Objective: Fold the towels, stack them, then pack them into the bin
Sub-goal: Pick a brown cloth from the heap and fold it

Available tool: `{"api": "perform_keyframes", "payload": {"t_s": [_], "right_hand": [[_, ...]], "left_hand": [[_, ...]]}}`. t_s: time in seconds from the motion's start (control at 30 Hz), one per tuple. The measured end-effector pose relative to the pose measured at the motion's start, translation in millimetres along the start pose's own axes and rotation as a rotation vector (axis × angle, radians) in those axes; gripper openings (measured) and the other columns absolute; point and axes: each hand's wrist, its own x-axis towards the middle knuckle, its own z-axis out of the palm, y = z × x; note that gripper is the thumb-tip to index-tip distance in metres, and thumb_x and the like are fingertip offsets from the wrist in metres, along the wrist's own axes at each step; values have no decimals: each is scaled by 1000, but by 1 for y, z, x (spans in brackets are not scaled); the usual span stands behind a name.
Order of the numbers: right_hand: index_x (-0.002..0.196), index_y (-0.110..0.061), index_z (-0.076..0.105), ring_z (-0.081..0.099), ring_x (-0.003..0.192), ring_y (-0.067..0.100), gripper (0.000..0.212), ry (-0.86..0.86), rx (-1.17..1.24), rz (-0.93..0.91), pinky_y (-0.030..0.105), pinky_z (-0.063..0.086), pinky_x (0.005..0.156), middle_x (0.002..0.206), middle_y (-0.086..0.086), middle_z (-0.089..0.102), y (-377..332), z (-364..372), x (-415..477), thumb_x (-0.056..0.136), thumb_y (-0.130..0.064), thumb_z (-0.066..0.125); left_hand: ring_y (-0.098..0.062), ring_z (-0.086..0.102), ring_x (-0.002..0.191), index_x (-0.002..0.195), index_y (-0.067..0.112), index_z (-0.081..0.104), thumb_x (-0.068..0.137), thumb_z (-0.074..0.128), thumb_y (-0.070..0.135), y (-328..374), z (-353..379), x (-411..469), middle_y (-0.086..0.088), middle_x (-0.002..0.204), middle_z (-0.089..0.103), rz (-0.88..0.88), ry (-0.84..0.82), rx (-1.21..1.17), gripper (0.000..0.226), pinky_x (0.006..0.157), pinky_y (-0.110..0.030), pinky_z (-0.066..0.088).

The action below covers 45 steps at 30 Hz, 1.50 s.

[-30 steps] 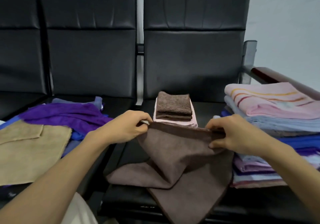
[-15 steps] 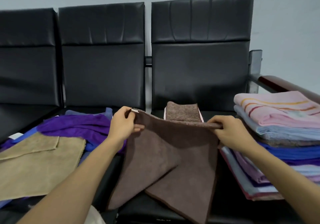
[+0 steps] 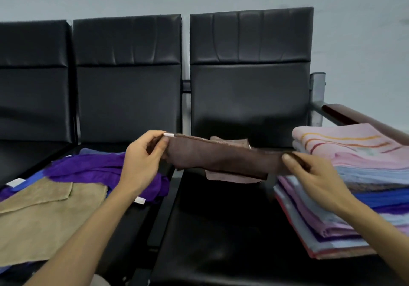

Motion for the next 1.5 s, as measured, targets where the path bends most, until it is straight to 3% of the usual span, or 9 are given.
{"api": "perform_keyframes", "payload": {"t_s": [0.07,0.2,0.3,0.53,0.8,1.0,1.23,1.4,1.5], "right_hand": [[70,-14,64,49,58,-1,65,-208,-74,24,19,39,56,70,-5,62,-1,-5,-12,86,-70,35],[92,-23,67,47,77,-7,23,-829,-126,65,-1,30,76,84,-24,65,-2,-3,-30,95,-36,48],[105,-15,64,48,77,-13,24,-1022,-241,48,3,30,76,96,-12,62,3,13,-39,98,-33,50],[72,-28,42,55,87,14,26,-605,-490,262,20,33,70,89,-6,60,22,57,-47,97,-21,44],[113,-13,49,59,104,19,23,-501,-769,388,25,43,89,116,6,60,42,85,-49,92,-7,43],[112,-10,47,60,102,23,23,-583,-720,446,30,47,82,115,10,59,45,91,-47,90,-4,43],[93,-11,60,59,89,33,30,-343,-869,-33,40,50,71,95,13,60,21,84,-56,65,-15,70],[121,-26,54,46,115,16,50,-804,-380,-130,33,40,99,125,-5,48,-7,99,-64,92,-58,29],[128,-29,49,45,117,14,47,-894,-412,-146,34,39,101,128,-8,46,-7,104,-66,95,-58,31]], "left_hand": [[4,60,76,87,25,67,92,58,3,-8,-12,-5,17,81,70,-55,-222,105,24,73,-11,47],[-7,63,86,94,17,70,92,60,11,-35,-28,-18,-2,90,71,-206,-753,251,12,83,-31,50],[-8,65,88,96,24,69,94,60,23,-45,-25,-28,2,91,70,-311,-974,325,10,83,-33,51],[-6,62,88,95,23,64,96,55,27,-66,8,-38,7,94,66,-356,-756,489,10,71,-19,48],[-20,62,102,106,16,66,96,55,27,-92,47,-39,-4,106,69,-337,-591,626,19,82,-28,44],[-21,59,107,115,16,61,97,53,28,-97,55,-40,-6,115,66,-405,-611,681,23,88,-31,45],[-25,56,111,136,11,37,95,54,33,-81,38,-39,-12,130,54,-571,-718,758,50,83,-30,46],[-26,56,113,148,17,17,91,62,32,-71,22,-38,-12,137,47,-758,-901,727,74,80,-32,52],[-22,63,90,146,27,22,87,67,18,-66,10,-40,-15,109,62,-744,-850,502,74,68,-31,54]]}}
